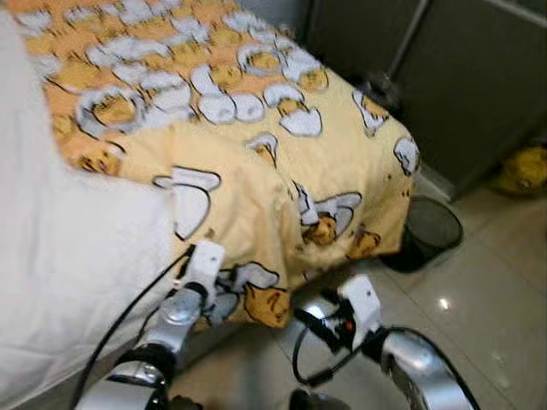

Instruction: Clean up the room

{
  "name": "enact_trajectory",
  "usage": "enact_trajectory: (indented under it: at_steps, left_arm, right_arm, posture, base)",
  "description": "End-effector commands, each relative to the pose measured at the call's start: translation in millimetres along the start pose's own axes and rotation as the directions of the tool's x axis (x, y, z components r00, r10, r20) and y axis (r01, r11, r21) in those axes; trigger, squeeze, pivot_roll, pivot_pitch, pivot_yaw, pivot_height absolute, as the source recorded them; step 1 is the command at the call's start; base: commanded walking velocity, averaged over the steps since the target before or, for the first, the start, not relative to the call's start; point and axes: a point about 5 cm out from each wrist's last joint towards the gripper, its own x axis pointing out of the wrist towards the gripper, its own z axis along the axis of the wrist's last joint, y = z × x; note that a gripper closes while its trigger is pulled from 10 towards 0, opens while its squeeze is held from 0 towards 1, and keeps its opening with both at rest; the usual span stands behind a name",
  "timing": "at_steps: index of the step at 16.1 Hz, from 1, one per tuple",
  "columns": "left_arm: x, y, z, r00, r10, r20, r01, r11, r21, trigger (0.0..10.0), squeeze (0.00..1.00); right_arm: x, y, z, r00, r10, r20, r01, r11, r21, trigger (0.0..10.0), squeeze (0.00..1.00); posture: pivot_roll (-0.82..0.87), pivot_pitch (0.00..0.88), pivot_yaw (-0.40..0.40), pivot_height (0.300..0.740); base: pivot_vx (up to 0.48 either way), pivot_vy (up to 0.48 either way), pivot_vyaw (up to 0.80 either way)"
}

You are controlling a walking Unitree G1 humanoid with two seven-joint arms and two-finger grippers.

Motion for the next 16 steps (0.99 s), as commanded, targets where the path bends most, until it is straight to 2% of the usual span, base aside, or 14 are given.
enact_trajectory:
  at_steps: [1,2,3,4,5,6,7,8,10,13,16]
  left_arm:
    - [-2.4,4.9,-1,0.998,0.062,0.026,-0.062,0.998,0.007,10.0,0.0]
    - [-7.6,15.2,1,0.984,0.145,0.1,-0.139,0.988,-0.063,10.0,0.0]
    - [-14.3,19.1,2,0.968,0.183,0.172,-0.166,0.98,-0.109,10.0,0.0]
    - [-25.2,13.9,1,0.951,0.178,0.252,-0.149,0.98,-0.132,10.0,0.0]
    - [-36.1,5.5,-5,0.947,0.169,0.272,-0.131,0.98,-0.152,10.0,0.0]
    - [-40.9,0.3,-11,0.951,0.158,0.265,-0.117,0.98,-0.163,10.0,0.0]
    - [-58.7,-16.2,-34,0.968,0.13,0.213,-0.096,0.982,-0.162,10.0,0.0]
    - [-67.2,-24.6,-47,0.976,0.125,0.18,-0.097,0.983,-0.155,10.0,0.0]
    - [-67.8,-23.0,-49,0.972,0.172,0.162,-0.149,0.978,-0.144,10.0,0.0]
    - [-51.8,-1.9,-37,0.952,0.276,0.132,-0.25,0.95,-0.185,10.0,0.0]
    - [-40.9,2.2,-27,0.944,0.304,0.131,-0.282,0.946,-0.16,10.0,0.0]
  right_arm:
    - [-4.6,2.1,4,1.0,0.006,0.011,-0.006,1.0,-0.008,10.0,0.0]
    - [-8.9,7.6,4,1.0,0.014,0.007,-0.014,1.0,-0.005,10.0,0.0]
    - [-13.0,12.9,5,1.0,0.021,0.007,-0.021,1.0,0.003,10.0,0.0]
    - [-19.0,20.0,4,0.999,0.038,0.001,-0.038,0.999,0.01,10.0,0.0]
    - [-24.0,25.6,1,0.999,0.053,-0.011,-0.053,0.998,0.022,10.0,0.0]
    - [-25.5,27.4,-2,0.998,0.059,-0.019,-0.058,0.998,0.028,10.0,0.0]
    - [-27.6,31.6,-10,0.996,0.07,-0.049,-0.068,0.997,0.044,10.0,0.0]
    - [-28.7,33.2,-14,0.995,0.077,-0.069,-0.073,0.996,0.048,10.0,0.0]
    - [-26.3,33.0,-13,0.994,0.08,-0.08,-0.076,0.996,0.054,10.0,0.0]
    - [-23.4,27.9,-6,0.994,0.08,-0.081,-0.078,0.997,0.029,10.0,0.0]
    - [-27.7,25.3,-5,0.994,0.068,-0.084,-0.066,0.998,0.022,10.0,0.0]
  posture:
    - [-0.1,0.166,-0.114,0.74]
    - [-0.1,0.174,-0.123,0.74]
    - [-0.1,0.178,-0.128,0.74]
    - [-0.1,0.18,-0.132,0.74]
    - [-0.08,0.18,-0.137,0.74]
    - [-0.08,0.179,-0.138,0.74]
    - [-0.06,0.175,-0.139,0.74]
    - [-0.05,0.17,-0.145,0.74]
    - [-0.04,0.162,-0.156,0.74]
    - [-0.05,0.152,-0.167,0.74]
    - [-0.08,0.151,-0.169,0.74]
  base:
    - [0.0,0.0,0.0]
    - [0.0,0.0,0.0]
    - [0.0,0.0,0.0]
    - [0.0,0.0,0.0]
    - [0.0,0.0,0.0]
    - [0.0,0.0,0.0]
    - [0.0,0.0,0.0]
    - [0.0,0.0,0.0]
    - [0.0,0.0,0.0]
    - [0.0,0.0,0.0]
    - [0.0,0.0,0.0]
